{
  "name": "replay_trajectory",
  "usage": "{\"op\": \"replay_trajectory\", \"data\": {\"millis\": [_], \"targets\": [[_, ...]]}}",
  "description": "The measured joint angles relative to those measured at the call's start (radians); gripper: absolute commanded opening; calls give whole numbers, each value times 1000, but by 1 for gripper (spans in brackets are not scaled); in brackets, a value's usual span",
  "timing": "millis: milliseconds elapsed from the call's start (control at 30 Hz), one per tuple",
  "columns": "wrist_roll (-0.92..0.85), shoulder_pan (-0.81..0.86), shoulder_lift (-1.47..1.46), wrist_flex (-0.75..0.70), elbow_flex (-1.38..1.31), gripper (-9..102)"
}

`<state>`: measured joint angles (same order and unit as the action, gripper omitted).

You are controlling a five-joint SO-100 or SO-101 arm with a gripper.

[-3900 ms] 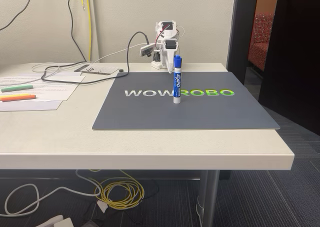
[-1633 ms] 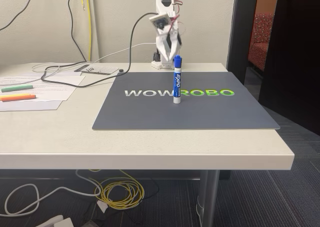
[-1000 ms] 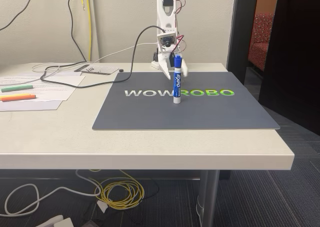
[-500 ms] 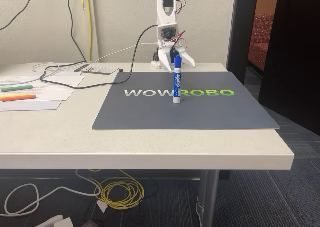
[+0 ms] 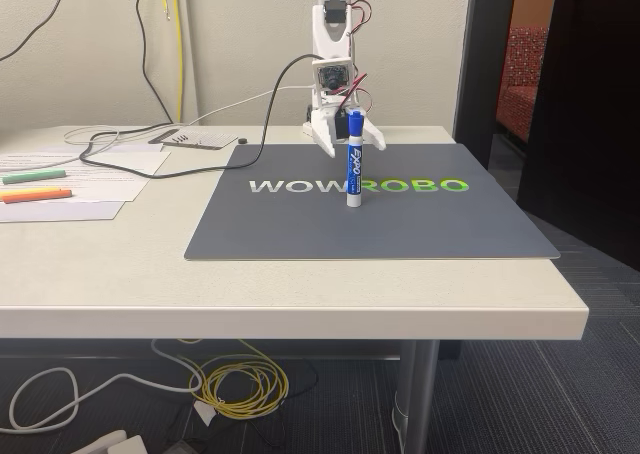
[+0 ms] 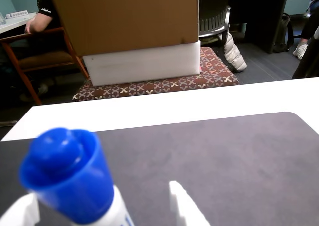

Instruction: Pick up the blue marker.

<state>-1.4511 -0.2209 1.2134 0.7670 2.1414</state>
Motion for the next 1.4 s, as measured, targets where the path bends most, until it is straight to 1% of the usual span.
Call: {"op": "replay_trajectory", "data": {"millis": [67,200,500,800,933,1000,1067,1100,1133,1200,1267,1333,1400], "targets": [[0,0,-18,9,-6,31],[-2,0,-23,12,-6,20],[0,0,-25,-25,-9,4],[29,2,-23,-32,-11,3],[95,3,5,-54,-5,4],[126,2,38,-80,6,8],[218,2,133,-170,41,14],[261,2,199,-233,44,15],[301,3,281,-318,44,15],[373,5,436,-509,34,20],[442,6,568,-719,-11,20],[503,9,673,-910,-54,23],[558,9,746,-1045,-77,23]]}}
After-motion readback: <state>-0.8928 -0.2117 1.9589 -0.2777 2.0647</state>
